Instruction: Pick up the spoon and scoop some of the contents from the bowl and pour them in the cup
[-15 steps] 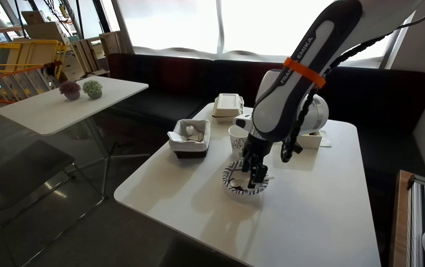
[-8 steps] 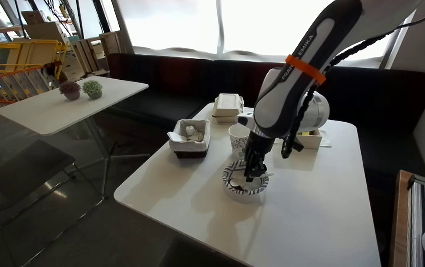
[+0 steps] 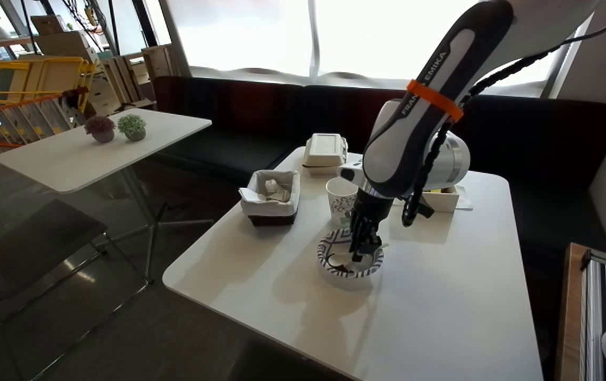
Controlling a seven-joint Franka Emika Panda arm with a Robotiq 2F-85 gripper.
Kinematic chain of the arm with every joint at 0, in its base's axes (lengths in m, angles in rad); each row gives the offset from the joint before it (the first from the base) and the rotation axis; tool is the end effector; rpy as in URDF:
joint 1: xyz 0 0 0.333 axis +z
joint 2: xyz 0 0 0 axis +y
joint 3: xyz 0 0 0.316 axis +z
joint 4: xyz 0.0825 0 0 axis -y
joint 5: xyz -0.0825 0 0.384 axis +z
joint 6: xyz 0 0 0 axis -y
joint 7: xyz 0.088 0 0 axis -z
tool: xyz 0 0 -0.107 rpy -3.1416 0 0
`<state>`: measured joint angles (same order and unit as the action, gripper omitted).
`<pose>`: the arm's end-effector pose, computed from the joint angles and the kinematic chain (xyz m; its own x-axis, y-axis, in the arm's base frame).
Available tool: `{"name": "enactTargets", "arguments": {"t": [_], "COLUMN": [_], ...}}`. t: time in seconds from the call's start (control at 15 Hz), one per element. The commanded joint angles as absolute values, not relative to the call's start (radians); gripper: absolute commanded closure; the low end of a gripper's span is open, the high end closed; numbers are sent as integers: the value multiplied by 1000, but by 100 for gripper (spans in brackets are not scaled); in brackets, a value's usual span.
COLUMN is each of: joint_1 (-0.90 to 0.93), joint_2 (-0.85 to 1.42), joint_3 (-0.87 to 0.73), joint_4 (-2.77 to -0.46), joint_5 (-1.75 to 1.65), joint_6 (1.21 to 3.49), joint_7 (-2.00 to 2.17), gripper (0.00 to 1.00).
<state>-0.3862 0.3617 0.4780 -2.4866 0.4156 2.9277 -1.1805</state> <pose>0.4753 0.0319 0.1702 0.6566 0.7055 0.2667 0.7450 -0.6618 -0.0834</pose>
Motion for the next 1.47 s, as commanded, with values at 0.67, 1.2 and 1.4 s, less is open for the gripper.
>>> {"name": "enactTargets", "arguments": {"t": [0.67,1.2,1.4], "joint_1": [-214,-17,0], "joint_2": [215,231,245], "joint_3": [323,86,91], "joint_4": [-2574,-2520,-2481], "joint_5": [308,-81,-132], "joint_6": [2914,2792,2731], "joint_7": [-942,-567,-513], "gripper": [96,96,96]}}
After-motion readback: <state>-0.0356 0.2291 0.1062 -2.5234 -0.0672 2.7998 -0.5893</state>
